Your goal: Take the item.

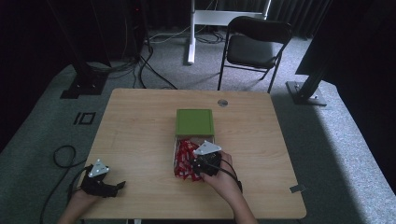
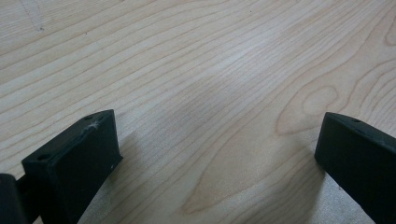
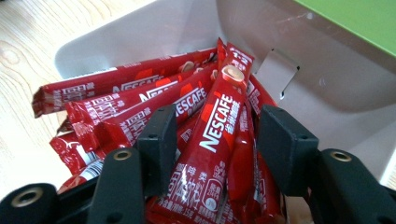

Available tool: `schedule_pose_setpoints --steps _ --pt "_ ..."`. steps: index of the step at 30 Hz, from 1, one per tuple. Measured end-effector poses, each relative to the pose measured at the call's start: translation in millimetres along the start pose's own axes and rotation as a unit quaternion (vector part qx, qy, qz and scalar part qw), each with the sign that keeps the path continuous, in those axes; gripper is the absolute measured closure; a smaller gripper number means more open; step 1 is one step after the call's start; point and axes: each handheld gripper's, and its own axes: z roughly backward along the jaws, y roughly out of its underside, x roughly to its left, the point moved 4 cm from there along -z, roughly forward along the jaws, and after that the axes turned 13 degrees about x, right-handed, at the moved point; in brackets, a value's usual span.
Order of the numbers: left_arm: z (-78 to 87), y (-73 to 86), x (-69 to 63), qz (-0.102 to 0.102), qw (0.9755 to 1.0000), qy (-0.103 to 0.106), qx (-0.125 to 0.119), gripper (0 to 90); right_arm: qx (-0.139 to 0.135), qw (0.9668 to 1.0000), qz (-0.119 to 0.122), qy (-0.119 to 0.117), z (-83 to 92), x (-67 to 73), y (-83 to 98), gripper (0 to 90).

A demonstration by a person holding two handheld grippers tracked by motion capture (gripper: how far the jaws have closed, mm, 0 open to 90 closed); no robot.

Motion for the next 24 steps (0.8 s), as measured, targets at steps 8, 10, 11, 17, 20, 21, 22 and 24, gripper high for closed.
schedule_pose_setpoints --steps 8,10,11,17,20,21,22,24 --pt "0.0 0.0 0.0 0.000 1.0000 0.000 0.000 0.7 0.020 0.9997 0.004 0.012 0.8 1.8 -0.6 70.6" --pt "0.0 0.0 0.0 0.000 1.0000 0.000 0.000 0.7 0.015 0.9999 -0.009 0.000 2.1 0.2 -0.5 72.1" --pt "0.0 0.0 0.0 0.000 1.0000 0.000 0.000 0.7 0.010 0.9998 -0.015 -0.008 3.0 -0.5 -0.7 73.0" --pt "0.0 0.0 0.0 0.000 1.0000 0.000 0.000 0.7 -0.015 0.9978 -0.045 -0.046 12.4 -2.8 -3.6 80.2" --pt "0.0 0.0 0.0 0.000 1.0000 0.000 0.000 0.7 -0.030 0.9964 -0.059 -0.053 19.1 -6.1 -4.7 80.9" --pt "0.0 0.0 0.0 0.000 1.0000 0.000 0.000 0.7 -0.029 0.9960 -0.060 -0.060 21.3 -7.0 -4.4 80.8" --pt "0.0 0.0 0.0 0.000 1.0000 0.000 0.000 0.7 -0.033 0.9958 -0.061 -0.061 23.5 -7.9 -4.3 80.9" --pt "0.0 0.0 0.1 0.000 1.0000 0.000 0.000 0.7 -0.033 0.9959 -0.057 -0.061 28.3 -8.7 -3.6 80.9"
